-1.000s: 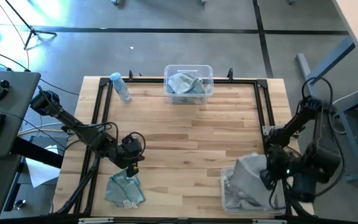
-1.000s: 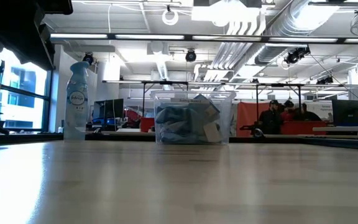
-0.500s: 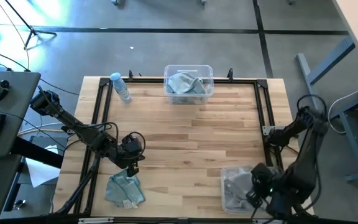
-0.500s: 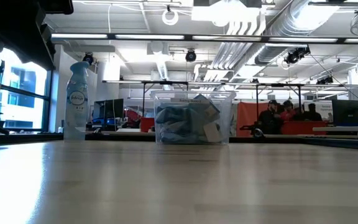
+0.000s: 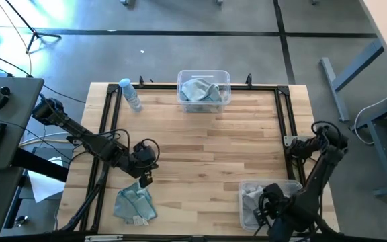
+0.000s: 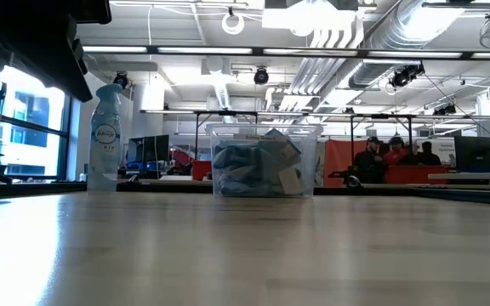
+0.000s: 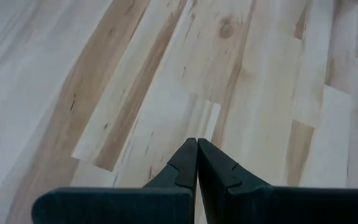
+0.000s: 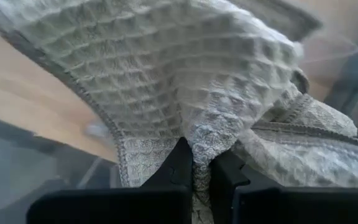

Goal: Sort microfiber towel by color & place in baskets
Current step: Put the gray towel into the bottom transparent bin

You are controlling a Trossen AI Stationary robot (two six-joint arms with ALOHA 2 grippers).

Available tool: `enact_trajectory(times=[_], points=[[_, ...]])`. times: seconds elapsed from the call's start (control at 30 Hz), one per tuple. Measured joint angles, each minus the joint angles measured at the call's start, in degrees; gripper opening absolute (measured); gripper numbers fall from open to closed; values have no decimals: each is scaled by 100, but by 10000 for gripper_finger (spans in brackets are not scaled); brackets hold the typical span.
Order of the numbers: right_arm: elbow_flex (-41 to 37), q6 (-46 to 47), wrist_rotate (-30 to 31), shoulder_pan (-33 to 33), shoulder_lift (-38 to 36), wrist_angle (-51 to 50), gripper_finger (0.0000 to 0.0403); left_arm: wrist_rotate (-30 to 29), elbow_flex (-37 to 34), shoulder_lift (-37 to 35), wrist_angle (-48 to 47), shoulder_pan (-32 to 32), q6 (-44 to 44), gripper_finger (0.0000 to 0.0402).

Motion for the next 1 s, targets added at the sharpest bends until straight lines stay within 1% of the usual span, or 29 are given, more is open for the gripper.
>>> enact_trajectory(times=[0.17,0.37,0.47,0.63,0.77,0.87,1.0], points=[[-590,245,8,33,27,625,4,128,0,-1,0,57,14,0],[-1425,281,42,-22,16,1996,7,175,0,0,0,57,-4,0],[-1743,291,72,-20,1,2481,13,175,0,-2,2,56,-4,0],[-2021,293,77,-22,-14,2618,15,180,0,-2,4,56,-8,0],[-2087,296,24,-74,-10,2613,21,182,0,0,7,56,-57,0],[-2087,317,-31,-97,-2,2617,41,180,0,-2,11,56,-95,0],[-1885,311,124,-82,24,2473,83,180,0,-1,11,56,-63,0]])
